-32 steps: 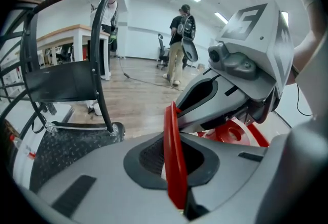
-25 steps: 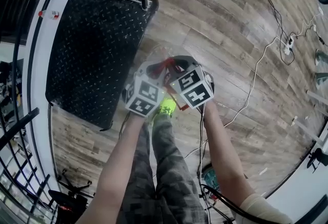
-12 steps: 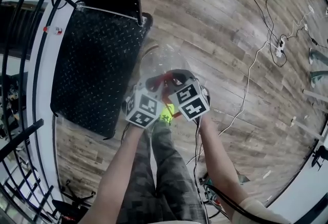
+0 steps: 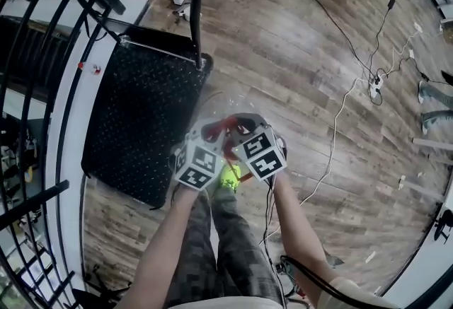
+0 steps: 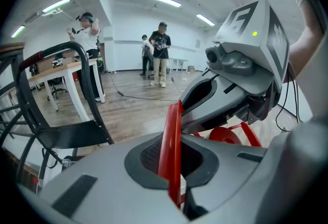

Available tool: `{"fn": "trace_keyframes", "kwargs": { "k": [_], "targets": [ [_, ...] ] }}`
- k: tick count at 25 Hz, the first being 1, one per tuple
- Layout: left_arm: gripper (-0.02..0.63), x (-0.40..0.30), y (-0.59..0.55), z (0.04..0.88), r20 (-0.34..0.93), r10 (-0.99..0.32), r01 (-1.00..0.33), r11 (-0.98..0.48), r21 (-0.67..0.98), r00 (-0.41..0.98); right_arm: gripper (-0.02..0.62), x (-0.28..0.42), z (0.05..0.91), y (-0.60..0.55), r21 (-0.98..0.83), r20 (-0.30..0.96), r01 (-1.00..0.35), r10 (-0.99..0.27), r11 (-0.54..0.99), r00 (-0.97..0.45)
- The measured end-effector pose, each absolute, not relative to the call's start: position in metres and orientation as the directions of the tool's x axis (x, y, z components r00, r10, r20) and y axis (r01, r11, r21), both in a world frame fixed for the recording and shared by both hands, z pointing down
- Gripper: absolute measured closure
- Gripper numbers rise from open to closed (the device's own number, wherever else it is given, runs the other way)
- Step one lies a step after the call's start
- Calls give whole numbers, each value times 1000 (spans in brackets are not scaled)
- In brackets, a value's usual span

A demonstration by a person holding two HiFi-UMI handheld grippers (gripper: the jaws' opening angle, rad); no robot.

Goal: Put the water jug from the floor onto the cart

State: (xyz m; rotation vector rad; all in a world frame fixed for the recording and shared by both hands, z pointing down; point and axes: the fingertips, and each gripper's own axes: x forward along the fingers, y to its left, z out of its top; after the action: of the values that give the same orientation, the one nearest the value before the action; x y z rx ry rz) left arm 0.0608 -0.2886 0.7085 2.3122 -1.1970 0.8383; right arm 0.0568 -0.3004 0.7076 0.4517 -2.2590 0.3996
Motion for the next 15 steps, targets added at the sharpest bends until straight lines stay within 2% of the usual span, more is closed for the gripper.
{"fn": "trace_keyframes", "kwargs": {
  "k": [15],
  "targets": [
    [592,38,-261,638,645,-624,-855,-510,90,441,577,32,637,-273,-112,753,-393,-180,913,-633]
  ]
}}
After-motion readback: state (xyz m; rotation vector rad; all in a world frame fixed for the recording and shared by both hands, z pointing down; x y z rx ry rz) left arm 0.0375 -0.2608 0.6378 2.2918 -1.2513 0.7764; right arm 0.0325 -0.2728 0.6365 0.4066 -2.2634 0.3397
